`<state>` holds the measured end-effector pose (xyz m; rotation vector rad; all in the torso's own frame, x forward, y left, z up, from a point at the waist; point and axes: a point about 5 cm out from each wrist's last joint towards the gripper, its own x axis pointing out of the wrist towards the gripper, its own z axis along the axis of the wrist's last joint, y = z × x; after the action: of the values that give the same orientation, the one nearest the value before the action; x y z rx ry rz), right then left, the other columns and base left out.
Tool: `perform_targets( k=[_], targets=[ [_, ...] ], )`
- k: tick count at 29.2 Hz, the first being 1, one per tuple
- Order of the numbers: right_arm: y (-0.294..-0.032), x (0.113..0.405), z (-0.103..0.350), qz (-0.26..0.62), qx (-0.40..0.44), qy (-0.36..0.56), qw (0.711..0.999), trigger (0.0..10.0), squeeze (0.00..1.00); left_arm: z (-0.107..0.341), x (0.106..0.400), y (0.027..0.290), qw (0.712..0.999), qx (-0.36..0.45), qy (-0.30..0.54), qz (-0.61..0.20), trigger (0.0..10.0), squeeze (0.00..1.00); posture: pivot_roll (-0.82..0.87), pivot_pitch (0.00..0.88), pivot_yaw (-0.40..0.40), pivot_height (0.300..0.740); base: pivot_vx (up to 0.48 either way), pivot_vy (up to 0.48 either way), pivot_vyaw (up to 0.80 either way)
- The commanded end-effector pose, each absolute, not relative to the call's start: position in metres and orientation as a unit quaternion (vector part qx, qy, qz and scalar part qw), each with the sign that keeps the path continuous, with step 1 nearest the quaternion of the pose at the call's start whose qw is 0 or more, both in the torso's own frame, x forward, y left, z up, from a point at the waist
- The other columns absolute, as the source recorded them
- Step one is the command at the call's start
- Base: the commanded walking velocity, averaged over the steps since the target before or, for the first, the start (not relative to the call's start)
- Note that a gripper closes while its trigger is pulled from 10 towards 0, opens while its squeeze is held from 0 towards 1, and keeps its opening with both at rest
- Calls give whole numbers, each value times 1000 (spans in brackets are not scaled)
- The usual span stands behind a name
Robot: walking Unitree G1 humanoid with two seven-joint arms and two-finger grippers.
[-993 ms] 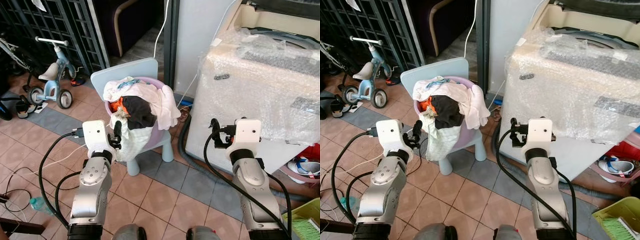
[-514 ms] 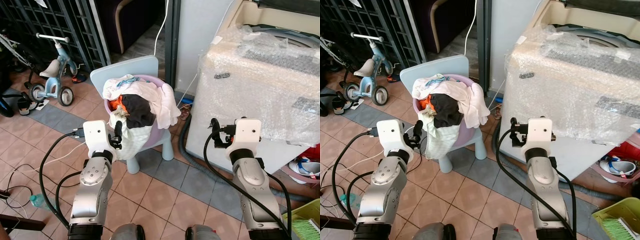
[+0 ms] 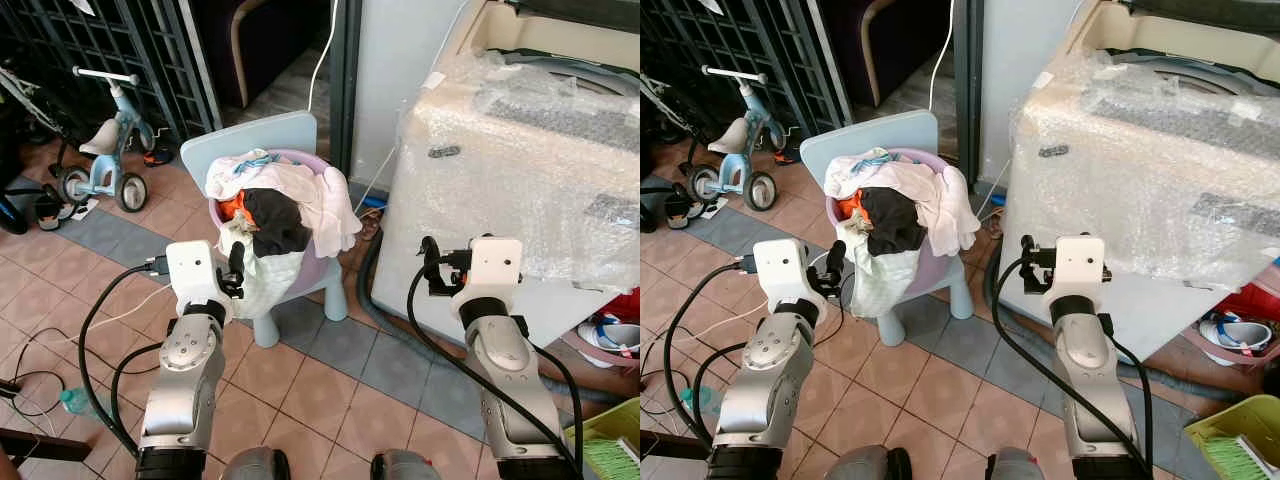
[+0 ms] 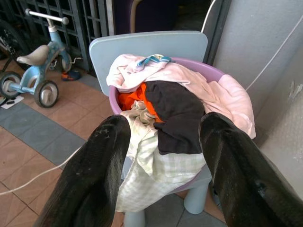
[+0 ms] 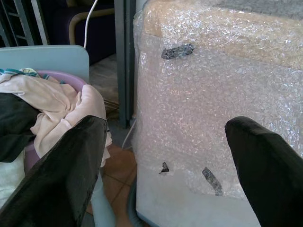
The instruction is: Clothes washing
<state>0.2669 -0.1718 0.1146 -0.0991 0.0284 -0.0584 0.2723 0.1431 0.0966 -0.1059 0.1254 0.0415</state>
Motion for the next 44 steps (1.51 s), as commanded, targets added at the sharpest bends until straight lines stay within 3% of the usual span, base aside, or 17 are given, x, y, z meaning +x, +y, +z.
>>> perform_targets(
  k=[1, 21, 22, 23, 26, 38, 39, 44],
  targets=[
    [-171, 268, 114, -25, -49, 15, 998, 10000, 0, 97, 271, 145, 996, -54, 60, 25, 10000, 0, -57, 79, 53, 740, 0, 0, 0],
    [-171, 268, 114, -25, -49, 15, 998, 10000, 0, 97, 271, 145, 996, -54, 60, 25, 10000, 0, -57, 79, 53, 740, 0, 0, 0],
    [-170, 269, 114, -24, -56, 16, 998, 10000, 0, 97, 271, 145, 996, -54, 59, 25, 10000, 0, 0, 0, 0, 740, 0, 0, 0],
    [-162, 272, 113, 15, -52, 10, 998, 10000, 0, 98, 271, 144, 997, -54, 56, 26, 10000, 0, -45, 58, 58, 740, 0, 0, 0],
    [-152, 275, 112, 70, -49, -1, 996, 10000, 0, 101, 273, 145, 997, -47, 44, 30, 10000, 0, -41, 52, 55, 740, 0, 0, 0],
    [-150, 277, 111, 87, -49, -13, 995, 10000, 0, 101, 276, 146, 997, -57, 42, 12, 10000, 0, -57, 63, 59, 740, 34, 0, 0],
    [-151, 276, 112, 88, -44, -13, 995, 10000, 973, 101, 276, 146, 997, -57, 41, 11, 10000, 0, -57, 63, 59, 740, 424, 0, 0],
    [-149, 273, 110, 87, -48, -12, 995, 10000, 973, 99, 278, 143, 997, -57, 48, 5, 10000, 0, -63, 68, 68, 740, 448, 0, 0]
  ],
)
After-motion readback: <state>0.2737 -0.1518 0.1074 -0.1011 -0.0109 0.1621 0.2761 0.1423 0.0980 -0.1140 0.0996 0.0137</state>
